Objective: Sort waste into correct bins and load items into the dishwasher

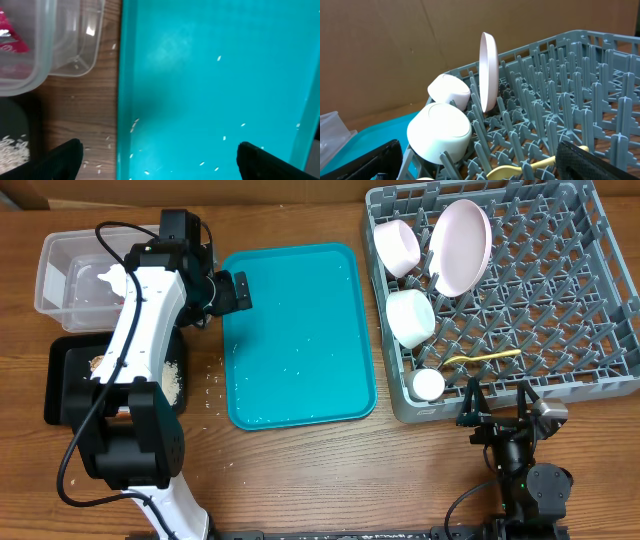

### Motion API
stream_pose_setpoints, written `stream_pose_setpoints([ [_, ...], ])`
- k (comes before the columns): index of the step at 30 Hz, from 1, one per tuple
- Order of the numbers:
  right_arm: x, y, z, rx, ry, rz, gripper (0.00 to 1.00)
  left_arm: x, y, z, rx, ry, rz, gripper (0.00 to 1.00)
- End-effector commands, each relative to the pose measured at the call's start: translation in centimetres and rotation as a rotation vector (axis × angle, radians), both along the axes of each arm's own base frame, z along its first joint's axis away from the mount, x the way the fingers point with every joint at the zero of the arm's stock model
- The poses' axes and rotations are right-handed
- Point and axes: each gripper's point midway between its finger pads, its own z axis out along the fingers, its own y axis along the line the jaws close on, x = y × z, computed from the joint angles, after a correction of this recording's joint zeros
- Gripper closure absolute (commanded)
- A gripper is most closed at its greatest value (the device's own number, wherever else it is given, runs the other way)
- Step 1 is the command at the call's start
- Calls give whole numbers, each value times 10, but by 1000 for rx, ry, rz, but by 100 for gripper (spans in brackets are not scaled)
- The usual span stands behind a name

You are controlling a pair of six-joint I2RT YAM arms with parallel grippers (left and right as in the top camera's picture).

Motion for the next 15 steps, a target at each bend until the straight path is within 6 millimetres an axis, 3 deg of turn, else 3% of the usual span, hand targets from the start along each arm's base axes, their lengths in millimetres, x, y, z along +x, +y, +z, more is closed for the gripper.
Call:
stream_pose_setpoints([
  [1,0,-1,-1,-3,-8,-2,0,-5,22,29,121,-55,17,0],
  [4,0,-1,-1,-3,-8,-2,0,-12,24,68,148,-148,18,0],
  [5,0,-1,-1,-3,-8,-2,0,-11,20,97,147,-241,10,0],
  [10,0,-1,-1,-3,-8,-2,0,-20,5,187,172,-642,-71,0],
  [13,0,-1,-1,-3,-8,-2,0,-53,11,200,177,-792,-50,0],
  [15,0,-1,-1,-3,-8,-2,0,-88,18,191,179,-895,-25,0],
])
